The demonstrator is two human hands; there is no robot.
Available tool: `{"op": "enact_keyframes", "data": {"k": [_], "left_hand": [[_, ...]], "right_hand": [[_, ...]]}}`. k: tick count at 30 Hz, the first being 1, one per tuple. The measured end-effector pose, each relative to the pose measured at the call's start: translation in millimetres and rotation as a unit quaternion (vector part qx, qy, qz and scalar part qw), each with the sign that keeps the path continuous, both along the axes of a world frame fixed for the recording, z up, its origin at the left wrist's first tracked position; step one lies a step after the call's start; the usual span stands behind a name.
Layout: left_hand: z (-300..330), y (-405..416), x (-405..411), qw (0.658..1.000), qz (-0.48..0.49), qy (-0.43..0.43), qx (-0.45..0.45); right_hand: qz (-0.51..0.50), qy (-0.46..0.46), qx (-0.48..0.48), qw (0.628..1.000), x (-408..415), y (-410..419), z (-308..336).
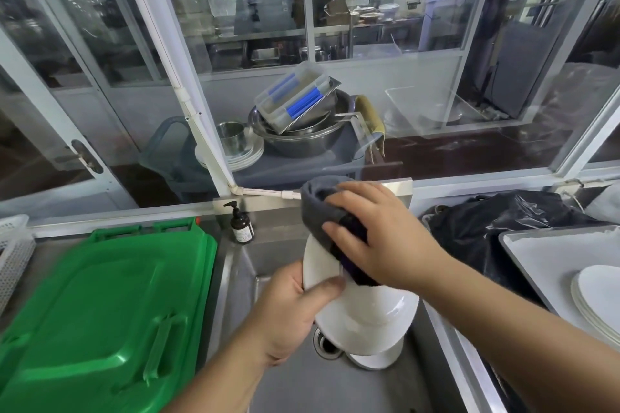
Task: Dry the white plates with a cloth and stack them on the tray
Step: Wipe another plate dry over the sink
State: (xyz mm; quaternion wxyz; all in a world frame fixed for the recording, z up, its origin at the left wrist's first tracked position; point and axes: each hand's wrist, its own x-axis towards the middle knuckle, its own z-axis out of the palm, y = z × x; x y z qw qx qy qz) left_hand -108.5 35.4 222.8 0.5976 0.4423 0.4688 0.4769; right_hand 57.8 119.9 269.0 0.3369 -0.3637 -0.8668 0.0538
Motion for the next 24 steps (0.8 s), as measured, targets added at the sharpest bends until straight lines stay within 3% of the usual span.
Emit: {"op": "enact_keyframes", "data": {"k": [4,9,15,19,24], "left_hand": [[3,-3,0,1.0,0.0,-0.013,0.012],[6,-7,1,0.999,0.017,-0.009,0.038],[4,-8,6,0.996,0.078,-0.033,0.03],[3,-8,12,0.992,0.114,-0.055,0.0],[17,-1,7,0.989,0.066,-0.085,-0.106]], "right_hand": [[-0.085,0.052,-0.123,0.987,11,13,11],[-0.135,0.18,-0.323,0.919,38,32,6],[-0.173,0.354,-0.417,0.82,47,25,-11],[-0.196,0.39,-0.468,0.769,49,19,-25],[-0.193,0.41,-0.522,0.723,56,18,-35]]}}
